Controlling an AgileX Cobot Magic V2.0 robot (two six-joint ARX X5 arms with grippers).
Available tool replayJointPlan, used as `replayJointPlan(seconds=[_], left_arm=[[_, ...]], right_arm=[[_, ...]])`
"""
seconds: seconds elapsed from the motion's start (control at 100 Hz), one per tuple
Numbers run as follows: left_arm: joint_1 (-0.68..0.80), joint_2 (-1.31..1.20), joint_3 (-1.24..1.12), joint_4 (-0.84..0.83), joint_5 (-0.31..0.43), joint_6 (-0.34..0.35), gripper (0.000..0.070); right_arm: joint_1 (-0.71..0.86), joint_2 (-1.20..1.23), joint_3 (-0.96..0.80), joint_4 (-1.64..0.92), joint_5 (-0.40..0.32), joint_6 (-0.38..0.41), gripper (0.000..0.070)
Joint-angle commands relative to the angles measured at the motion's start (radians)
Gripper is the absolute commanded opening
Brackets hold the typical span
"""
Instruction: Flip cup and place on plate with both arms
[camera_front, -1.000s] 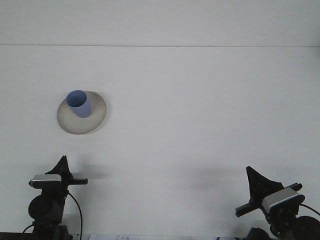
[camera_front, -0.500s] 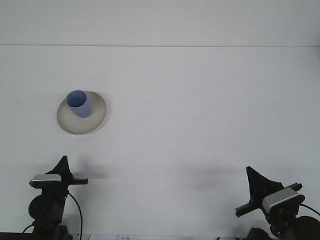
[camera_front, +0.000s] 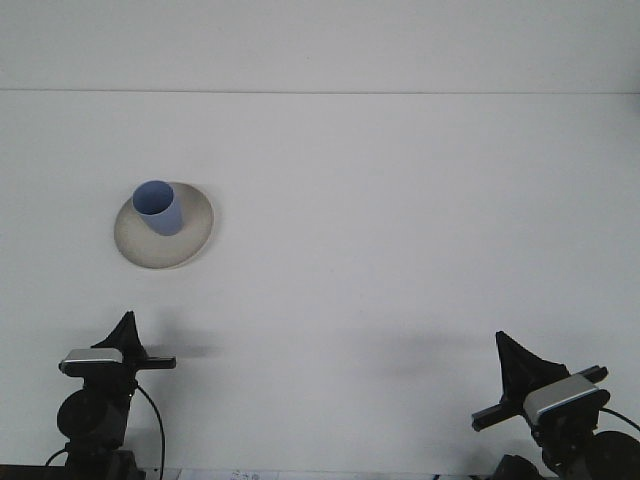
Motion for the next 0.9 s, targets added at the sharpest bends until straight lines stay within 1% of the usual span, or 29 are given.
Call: replayJointPlan(seconds=[0.0, 0.06, 0.14, 0.21, 0.26, 0.28, 0.33, 0.38, 0.41, 0.44, 0.54, 0.68, 0.89], left_arm=[[0.001, -0.002, -0.019, 0.01, 0.0, -0.01, 0.0014], [0.001, -0.002, -0.019, 0.01, 0.0, -0.01, 0.0014], [0.001, -0.002, -0.019, 0.01, 0.0, -0.01, 0.0014], [0.001, -0.002, -0.019, 0.01, 0.0, -0.01, 0.0015], [0.001, -0.002, -0.019, 0.01, 0.0, -0.01, 0.0015], [0.001, -0.002, -0.019, 0.01, 0.0, -0.01, 0.0014], [0.001, -0.002, -0.019, 0.01, 0.0, -0.01, 0.0014], [0.001, -0.002, -0.019, 0.01, 0.0, -0.01, 0.0015], [0.001, -0.002, -0.019, 0.01, 0.0, -0.01, 0.0014], [0.001, -0.002, -0.019, 0.01, 0.0, -0.01, 0.0015], [0.001, -0.002, -0.019, 0.01, 0.0, -0.01, 0.0015], [0.001, -0.002, -0.019, 0.01, 0.0, -0.01, 0.0015], [0.001, -0.002, -0.019, 0.01, 0.0, -0.01, 0.0014]], right_arm=[[-0.084, 0.001, -0.032, 0.063, -0.01, -0.045, 0.0007], [-0.204, -0.013, -0.097, 0.148, -0.037, -0.06, 0.0007], [-0.373, -0.042, -0.218, 0.272, -0.1, -0.066, 0.0007], [-0.509, -0.068, -0.335, 0.377, -0.204, -0.05, 0.0007], [-0.6, -0.085, -0.42, 0.455, -0.294, -0.033, 0.0007], [-0.642, -0.093, -0.46, 0.495, -0.341, -0.022, 0.0007], [-0.715, -0.107, -0.534, 0.57, -0.424, -0.005, 0.0007], [-0.772, -0.12, -0.593, 0.625, -0.481, 0.006, 0.0007], [-0.798, -0.128, -0.621, 0.649, -0.5, 0.008, 0.0007], [-0.82, -0.137, -0.645, 0.663, -0.51, 0.009, 0.0007], [-0.856, -0.171, -0.698, 0.682, -0.51, 0.009, 0.0007], [-0.866, -0.172, -0.697, 0.646, -0.509, -0.017, 0.0007], [-0.866, -0.172, -0.697, 0.644, -0.51, -0.014, 0.0007]])
